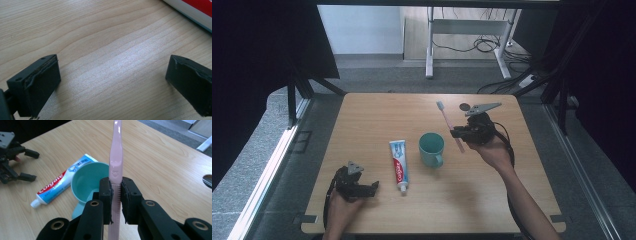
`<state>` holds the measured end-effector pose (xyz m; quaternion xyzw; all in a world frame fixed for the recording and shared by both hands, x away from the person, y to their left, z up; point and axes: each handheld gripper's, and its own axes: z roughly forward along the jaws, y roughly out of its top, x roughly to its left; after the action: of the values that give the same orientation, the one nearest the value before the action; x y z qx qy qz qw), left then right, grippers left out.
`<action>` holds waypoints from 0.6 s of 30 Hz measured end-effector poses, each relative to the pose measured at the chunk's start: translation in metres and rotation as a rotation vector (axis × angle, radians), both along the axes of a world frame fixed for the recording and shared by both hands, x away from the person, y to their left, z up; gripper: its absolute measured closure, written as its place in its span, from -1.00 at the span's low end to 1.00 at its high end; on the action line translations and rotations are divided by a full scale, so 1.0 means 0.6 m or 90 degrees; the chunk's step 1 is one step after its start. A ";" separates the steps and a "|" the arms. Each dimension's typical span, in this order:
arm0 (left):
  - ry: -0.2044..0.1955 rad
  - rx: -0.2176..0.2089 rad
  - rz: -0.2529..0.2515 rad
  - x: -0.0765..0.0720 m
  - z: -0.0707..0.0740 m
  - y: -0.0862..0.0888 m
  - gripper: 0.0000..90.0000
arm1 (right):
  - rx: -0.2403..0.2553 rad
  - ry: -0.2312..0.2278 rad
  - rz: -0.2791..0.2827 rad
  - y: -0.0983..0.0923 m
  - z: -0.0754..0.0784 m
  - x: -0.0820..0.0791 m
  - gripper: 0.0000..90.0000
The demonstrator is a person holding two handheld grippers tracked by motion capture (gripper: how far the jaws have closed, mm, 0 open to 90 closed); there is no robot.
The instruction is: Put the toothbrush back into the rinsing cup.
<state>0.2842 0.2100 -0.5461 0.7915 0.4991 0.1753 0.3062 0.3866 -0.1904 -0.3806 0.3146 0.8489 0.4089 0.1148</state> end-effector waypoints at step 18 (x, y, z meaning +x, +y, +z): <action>-0.001 -0.002 0.003 0.000 0.000 -0.001 -1.00 | 0.022 -0.015 0.015 0.047 0.005 0.009 0.75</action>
<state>0.2841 0.2096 -0.5462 0.7898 0.5007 0.1758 0.3076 0.3921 -0.1619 -0.3777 0.3015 0.8440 0.4286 0.1146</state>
